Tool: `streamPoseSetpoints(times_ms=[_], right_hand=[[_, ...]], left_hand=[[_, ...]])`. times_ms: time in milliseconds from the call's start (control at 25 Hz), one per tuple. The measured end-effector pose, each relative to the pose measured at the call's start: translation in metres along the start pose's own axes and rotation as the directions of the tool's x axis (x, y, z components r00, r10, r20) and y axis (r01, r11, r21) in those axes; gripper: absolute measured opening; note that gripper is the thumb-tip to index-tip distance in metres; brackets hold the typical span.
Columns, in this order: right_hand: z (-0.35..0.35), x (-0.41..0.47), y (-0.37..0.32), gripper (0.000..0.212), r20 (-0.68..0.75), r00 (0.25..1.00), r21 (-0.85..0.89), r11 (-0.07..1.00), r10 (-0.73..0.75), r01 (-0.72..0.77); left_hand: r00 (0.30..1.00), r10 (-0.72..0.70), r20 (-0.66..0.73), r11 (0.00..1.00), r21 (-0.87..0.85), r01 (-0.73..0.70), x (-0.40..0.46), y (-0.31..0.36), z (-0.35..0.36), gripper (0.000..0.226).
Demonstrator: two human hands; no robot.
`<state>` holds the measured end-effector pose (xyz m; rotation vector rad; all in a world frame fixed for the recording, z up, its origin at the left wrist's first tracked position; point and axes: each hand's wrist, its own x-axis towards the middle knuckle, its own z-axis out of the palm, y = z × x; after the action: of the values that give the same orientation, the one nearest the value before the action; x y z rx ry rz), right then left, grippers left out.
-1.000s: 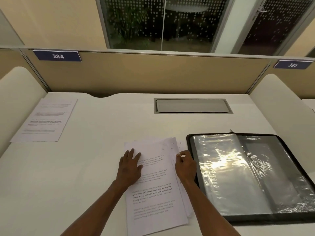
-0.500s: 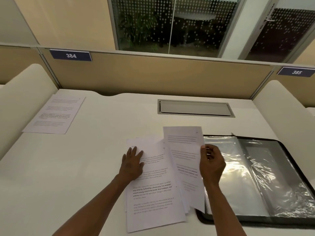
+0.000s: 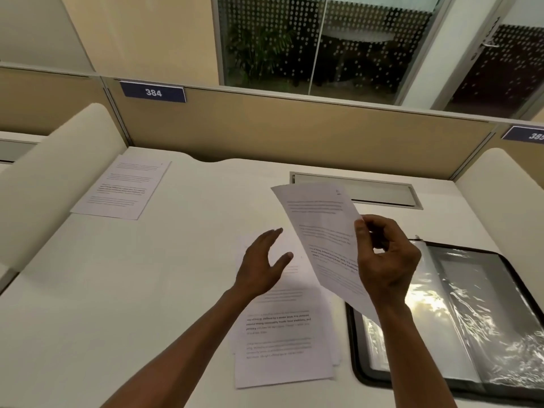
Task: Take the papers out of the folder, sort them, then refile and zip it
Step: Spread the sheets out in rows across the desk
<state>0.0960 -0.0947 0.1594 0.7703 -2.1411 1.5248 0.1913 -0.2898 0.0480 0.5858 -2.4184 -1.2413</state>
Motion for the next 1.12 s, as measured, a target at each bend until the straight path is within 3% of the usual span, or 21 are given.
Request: streamPoseSetpoints(times_ms=[240, 480, 600, 720, 880, 1040, 1120], right_hand=[[0.050, 0.016, -0.057, 0.011, -0.003, 0.994, 0.083, 0.991, -0.109, 0.109], [0.134, 0.018, -0.083, 0.011, 0.040, 0.976, 0.342, 0.915, 0.214, -0.214], [0.177, 0.012, -0.073, 0.034, 0.218, 0.920, 0.242, 0.895, 0.327, -0.375], [0.220, -0.013, -0.056, 0.060, 0.460, 0.798, 0.019, 0.894, 0.389, -0.447], [0.277, -0.053, -0.034, 0.058, 0.507, 0.668, -0.028, 0.785, 0.545, -0.619], [0.337, -0.064, -0.025, 0.055, 0.454, 0.619, -0.032, 0.705, 0.641, -0.708], [0.366, -0.060, -0.019, 0.054, 0.443, 0.621, -0.039, 0.706, 0.647, -0.707]], left_hand=[[0.982, -0.185, 0.044, 0.922, -0.337, 0.189, 0.025, 0.016, -0.082, 0.078], [0.968, -0.247, -0.041, 0.881, -0.426, 0.207, 0.029, -0.037, -0.156, 0.047], [0.944, -0.313, -0.104, 0.842, -0.490, 0.225, 0.037, -0.068, -0.190, 0.040], [0.902, -0.406, -0.148, 0.805, -0.524, 0.277, 0.053, -0.102, -0.222, 0.039], [0.864, -0.470, -0.180, 0.823, -0.443, 0.355, 0.083, -0.149, -0.251, 0.044], [0.864, -0.480, -0.155, 0.859, -0.282, 0.427, 0.107, -0.191, -0.262, 0.070], [0.887, -0.450, -0.106, 0.888, -0.159, 0.432, 0.118, -0.212, -0.263, 0.072]])
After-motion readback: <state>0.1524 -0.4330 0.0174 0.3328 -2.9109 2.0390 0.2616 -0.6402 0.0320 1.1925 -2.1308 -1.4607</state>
